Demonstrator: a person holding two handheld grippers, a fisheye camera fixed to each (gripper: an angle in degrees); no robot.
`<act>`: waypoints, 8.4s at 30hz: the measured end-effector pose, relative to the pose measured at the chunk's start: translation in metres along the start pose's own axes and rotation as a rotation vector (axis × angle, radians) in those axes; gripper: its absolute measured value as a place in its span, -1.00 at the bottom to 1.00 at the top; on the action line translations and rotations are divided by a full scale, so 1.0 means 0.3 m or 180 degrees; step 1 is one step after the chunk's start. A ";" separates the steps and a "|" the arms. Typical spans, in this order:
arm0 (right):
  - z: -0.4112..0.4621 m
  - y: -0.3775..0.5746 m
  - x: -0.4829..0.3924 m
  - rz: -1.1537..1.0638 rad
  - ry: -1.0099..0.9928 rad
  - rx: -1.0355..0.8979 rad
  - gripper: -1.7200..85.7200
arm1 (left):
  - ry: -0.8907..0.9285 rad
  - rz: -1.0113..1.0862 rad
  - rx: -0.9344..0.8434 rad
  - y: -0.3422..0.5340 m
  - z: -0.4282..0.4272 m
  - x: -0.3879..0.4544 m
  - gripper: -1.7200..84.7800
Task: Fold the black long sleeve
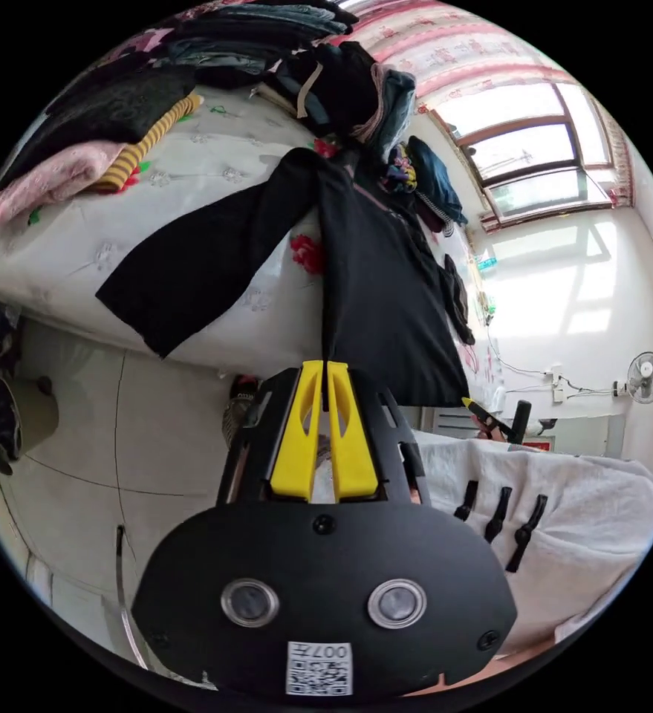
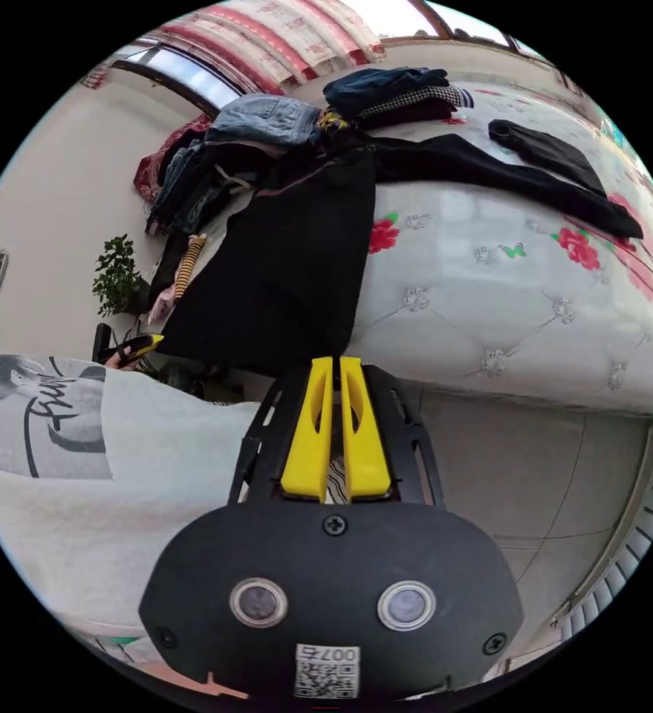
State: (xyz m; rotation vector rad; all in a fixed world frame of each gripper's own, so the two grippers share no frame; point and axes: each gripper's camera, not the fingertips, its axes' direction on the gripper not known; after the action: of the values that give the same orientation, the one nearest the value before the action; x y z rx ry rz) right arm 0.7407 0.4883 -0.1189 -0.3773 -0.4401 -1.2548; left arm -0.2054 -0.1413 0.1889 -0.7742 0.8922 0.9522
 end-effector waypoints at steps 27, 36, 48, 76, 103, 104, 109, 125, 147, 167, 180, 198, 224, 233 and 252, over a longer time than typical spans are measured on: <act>-0.692 -0.300 -0.105 -0.0868 -0.0222 0.1753 -0.96 | 0.0786 0.1588 0.1194 -0.154 -0.380 0.531 -0.98; -0.021 -0.059 0.224 0.0187 0.0143 -0.0082 -0.96 | 0.0060 -0.0286 -0.0475 0.162 0.320 0.109 -0.98; 0.176 -0.083 0.379 0.0621 0.0355 -0.0229 -0.96 | -0.0266 -0.0048 0.0037 0.081 0.265 0.169 -0.88; 1.048 -0.732 0.264 -0.0320 0.1134 -0.0987 -0.95 | -0.2576 -0.0221 -0.0232 -0.912 0.623 0.119 -0.98; 1.456 -1.632 0.522 -0.0895 0.1459 0.0047 -0.96 | -0.1750 0.1345 -0.0072 -1.590 1.210 0.576 -0.98; 1.452 -1.634 0.528 -0.0753 0.1364 0.0055 -0.96 | -0.1607 0.1337 -0.0005 -1.587 1.192 0.552 -0.98; 1.298 -1.536 0.408 -0.0808 0.0852 0.0329 -0.96 | -0.1413 0.0973 0.0413 -1.470 1.005 0.478 -0.97; 1.450 -0.675 -0.101 -0.1711 0.0869 -0.1148 -0.86 | -0.2152 -0.0882 0.0565 -0.467 0.448 -0.070 -0.70; 1.125 -0.410 -0.281 -0.1262 0.1211 -0.0301 -0.80 | -0.0998 0.0440 0.1940 -0.521 0.077 0.093 -0.98; 0.590 -0.294 0.031 0.0238 0.0969 0.0315 -0.77 | -0.0272 0.2627 -0.0403 -0.678 0.975 0.680 -0.85; 0.714 -0.895 -0.002 -0.0376 0.0832 -0.0212 -0.80 | -0.1500 0.1676 -0.0442 -0.845 1.230 0.441 -0.96; 0.086 -0.357 0.372 0.1394 0.0731 0.0763 -0.95 | -0.1697 0.2097 -0.0474 -0.968 1.351 0.417 -0.98; -0.122 -0.879 0.804 0.1239 0.1523 0.0972 -0.78 | -0.1511 0.1430 -0.0431 -1.084 1.254 0.361 -0.98; 0.120 -1.182 1.019 0.1171 0.1724 0.0126 -0.85 | -0.1356 0.1346 -0.0516 -1.168 1.321 0.463 -0.98; 0.283 -1.129 -0.305 -0.1773 0.0508 0.1215 -0.92 | -0.0749 0.1589 -0.0208 -1.248 1.313 0.509 -0.98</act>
State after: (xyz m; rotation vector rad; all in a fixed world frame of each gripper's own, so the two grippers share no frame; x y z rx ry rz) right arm 0.3827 0.5148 -0.0818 0.1870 -0.6598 -1.6821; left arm 0.2932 0.1070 0.2808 -0.4840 0.8651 1.4852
